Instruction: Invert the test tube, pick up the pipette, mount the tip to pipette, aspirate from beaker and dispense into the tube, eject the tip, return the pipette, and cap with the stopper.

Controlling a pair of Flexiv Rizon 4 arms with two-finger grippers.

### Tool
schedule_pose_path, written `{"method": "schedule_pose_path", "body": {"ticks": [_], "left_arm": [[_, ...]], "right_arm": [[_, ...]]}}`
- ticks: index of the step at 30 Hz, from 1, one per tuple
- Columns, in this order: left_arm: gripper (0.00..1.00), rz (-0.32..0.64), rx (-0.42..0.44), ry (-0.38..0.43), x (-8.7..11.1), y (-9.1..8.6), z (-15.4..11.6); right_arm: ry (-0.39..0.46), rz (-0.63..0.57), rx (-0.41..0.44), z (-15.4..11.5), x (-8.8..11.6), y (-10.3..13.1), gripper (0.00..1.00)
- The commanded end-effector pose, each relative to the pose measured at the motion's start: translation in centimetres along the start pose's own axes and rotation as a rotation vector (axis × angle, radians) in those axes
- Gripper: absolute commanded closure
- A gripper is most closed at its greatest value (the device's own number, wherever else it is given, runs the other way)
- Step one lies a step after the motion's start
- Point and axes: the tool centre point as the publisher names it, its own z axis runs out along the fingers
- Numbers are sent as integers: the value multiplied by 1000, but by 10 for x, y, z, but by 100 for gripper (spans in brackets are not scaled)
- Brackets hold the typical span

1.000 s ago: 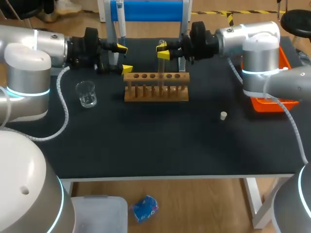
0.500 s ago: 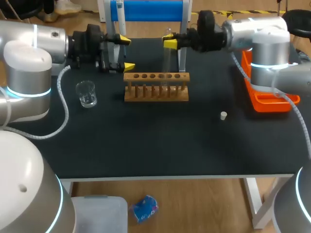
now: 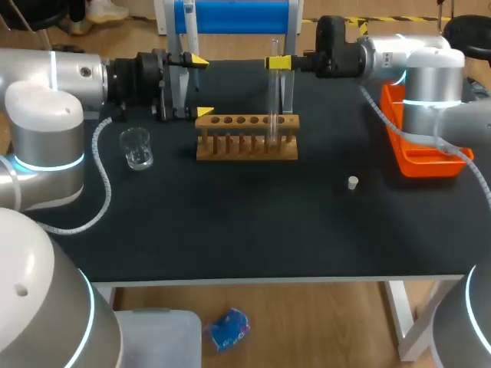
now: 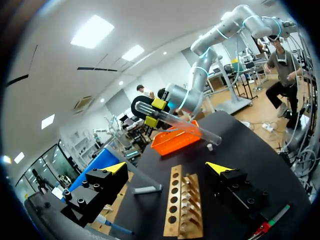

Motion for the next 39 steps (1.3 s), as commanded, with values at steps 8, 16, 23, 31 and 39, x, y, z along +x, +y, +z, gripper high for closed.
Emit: {"method": "schedule_pose_path", "body": {"ticks": [8, 16, 23, 31, 39], "left_arm": [[0, 977, 217, -196, 10, -31, 7], [0, 977, 217, -196, 10, -31, 7], [0, 977, 217, -196, 10, -31, 7], [0, 1311, 205, -258, 18, -36, 6], [0, 1518, 127, -113, 24, -32, 4]], "right_arm": [[-98, 603, -196, -10, 26, -4, 100], [-98, 603, -196, -10, 26, -4, 100], [-98, 603, -196, -10, 26, -4, 100], [-190, 751, -273, -19, 23, -12, 100], [-316, 868, -269, -28, 19, -26, 100]]}}
